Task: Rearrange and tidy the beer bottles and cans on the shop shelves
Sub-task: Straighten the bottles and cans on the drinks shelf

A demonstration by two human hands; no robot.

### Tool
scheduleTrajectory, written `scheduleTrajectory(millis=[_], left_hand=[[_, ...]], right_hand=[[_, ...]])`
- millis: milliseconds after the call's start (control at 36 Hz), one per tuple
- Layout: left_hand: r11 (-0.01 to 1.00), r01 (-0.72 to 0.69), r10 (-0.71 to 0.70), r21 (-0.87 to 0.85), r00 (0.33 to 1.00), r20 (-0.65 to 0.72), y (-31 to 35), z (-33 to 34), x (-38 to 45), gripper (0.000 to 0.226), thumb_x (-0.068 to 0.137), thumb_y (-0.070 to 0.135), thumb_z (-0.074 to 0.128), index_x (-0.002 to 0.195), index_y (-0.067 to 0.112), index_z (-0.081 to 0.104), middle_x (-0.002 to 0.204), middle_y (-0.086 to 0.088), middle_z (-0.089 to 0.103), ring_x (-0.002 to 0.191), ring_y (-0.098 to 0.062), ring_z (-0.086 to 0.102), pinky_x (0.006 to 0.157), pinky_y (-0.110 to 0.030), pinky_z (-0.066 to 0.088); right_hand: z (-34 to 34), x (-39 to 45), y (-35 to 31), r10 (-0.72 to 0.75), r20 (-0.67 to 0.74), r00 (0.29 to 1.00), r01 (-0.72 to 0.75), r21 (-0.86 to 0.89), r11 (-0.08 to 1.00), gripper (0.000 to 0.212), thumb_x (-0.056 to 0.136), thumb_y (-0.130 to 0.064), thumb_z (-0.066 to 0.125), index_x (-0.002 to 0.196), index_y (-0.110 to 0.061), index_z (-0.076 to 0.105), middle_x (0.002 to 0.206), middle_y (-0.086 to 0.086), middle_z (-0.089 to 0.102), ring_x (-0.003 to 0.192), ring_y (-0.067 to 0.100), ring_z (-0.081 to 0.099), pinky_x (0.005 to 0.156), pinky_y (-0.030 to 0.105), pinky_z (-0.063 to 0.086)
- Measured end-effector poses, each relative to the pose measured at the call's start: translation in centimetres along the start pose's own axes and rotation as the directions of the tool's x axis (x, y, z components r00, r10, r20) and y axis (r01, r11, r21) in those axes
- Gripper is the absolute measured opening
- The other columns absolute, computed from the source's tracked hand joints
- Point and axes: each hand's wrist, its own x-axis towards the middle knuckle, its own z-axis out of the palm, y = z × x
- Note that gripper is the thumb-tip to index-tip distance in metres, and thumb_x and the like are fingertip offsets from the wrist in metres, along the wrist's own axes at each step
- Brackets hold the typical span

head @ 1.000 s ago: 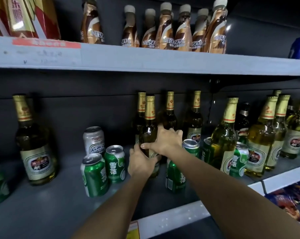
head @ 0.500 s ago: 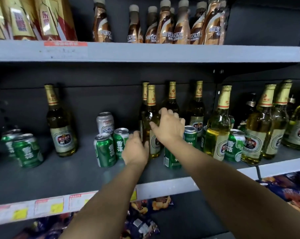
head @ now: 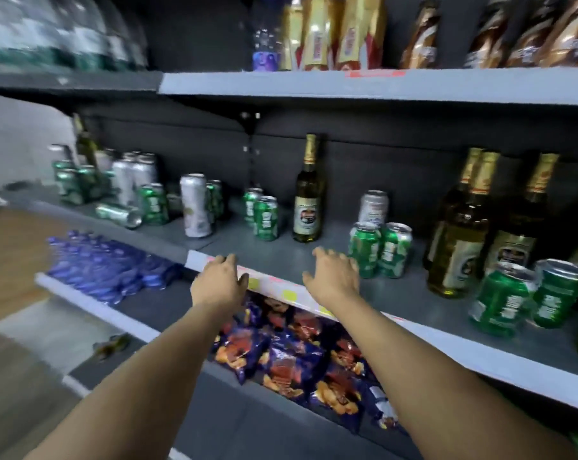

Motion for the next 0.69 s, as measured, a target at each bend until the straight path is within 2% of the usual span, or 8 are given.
scheduleTrajectory(millis=[167, 306, 361, 444, 583, 694], left_hand=[[0.985, 0.147, -0.146, 0.088, 0.989, -0.013, -11.3, -4.7, -1.7, 0.036, 0.095, 0.037, 0.048, 0.124, 0.016, 0.052, 0.122, -0.01, 0.058, 0.116, -0.03, 0.054, 0.085, -0.038, 0.045], [0.969, 0.186, -0.184, 0.163, 0.983, -0.026, -20.5, -8.2, -2.0, 0.039, 0.096, 0.038, 0.048, 0.129, 0.016, 0.051, 0.121, -0.012, 0.061, 0.114, -0.031, 0.055, 0.087, -0.036, 0.044], [0.967, 0.199, -0.197, 0.158, 0.98, -0.029, -24.3, -9.3, -1.9, 0.039, 0.096, 0.038, 0.048, 0.129, 0.016, 0.052, 0.123, -0.012, 0.061, 0.116, -0.031, 0.054, 0.09, -0.036, 0.044], [0.96, 0.234, -0.233, 0.152, 0.972, -0.029, -29.6, -10.6, -1.6, 0.039, 0.097, 0.038, 0.046, 0.13, 0.018, 0.051, 0.125, -0.009, 0.06, 0.116, -0.03, 0.054, 0.086, -0.037, 0.046], [0.964, 0.197, -0.197, 0.181, 0.98, -0.019, -36.3, -12.6, -0.7, 0.042, 0.097, 0.039, 0.045, 0.131, 0.014, 0.05, 0.129, -0.01, 0.057, 0.115, -0.031, 0.054, 0.09, -0.038, 0.046], [0.958, 0.215, -0.215, 0.192, 0.976, -0.021, -39.9, -13.7, 0.4, 0.038, 0.098, 0.037, 0.046, 0.126, 0.013, 0.053, 0.125, -0.012, 0.059, 0.112, -0.032, 0.056, 0.083, -0.036, 0.046]], right_hand=[[2.9, 0.6, -10.2, -0.185, 0.164, 0.969, 0.178, 0.06, 0.982, 0.056, 0.095, -0.039, 0.053, 0.143, -0.015, 0.037, 0.145, 0.009, 0.045, 0.134, 0.03, 0.038, 0.11, 0.038, 0.028], [5.4, 1.1, -20.0, -0.296, 0.173, 0.939, 0.29, 0.055, 0.955, 0.056, 0.093, -0.042, 0.053, 0.139, -0.014, 0.04, 0.142, 0.01, 0.047, 0.13, 0.029, 0.043, 0.106, 0.037, 0.032], [6.2, 1.2, -24.0, -0.321, 0.186, 0.929, 0.315, 0.06, 0.947, 0.056, 0.094, -0.042, 0.053, 0.14, -0.014, 0.04, 0.143, 0.009, 0.046, 0.131, 0.03, 0.043, 0.106, 0.038, 0.033], [7.7, 1.4, -29.8, -0.347, 0.19, 0.919, 0.339, 0.072, 0.938, 0.053, 0.094, -0.041, 0.052, 0.14, -0.016, 0.041, 0.142, 0.008, 0.048, 0.13, 0.03, 0.044, 0.107, 0.04, 0.033], [9.8, 1.5, -36.9, -0.378, 0.221, 0.899, 0.377, 0.05, 0.925, 0.059, 0.095, -0.042, 0.051, 0.146, -0.018, 0.033, 0.146, 0.006, 0.044, 0.131, 0.027, 0.042, 0.111, 0.039, 0.028], [11.0, 2.5, -40.8, -0.374, 0.249, 0.893, 0.379, 0.03, 0.925, 0.055, 0.095, -0.04, 0.052, 0.142, -0.017, 0.035, 0.143, 0.007, 0.045, 0.13, 0.028, 0.043, 0.109, 0.039, 0.028]])
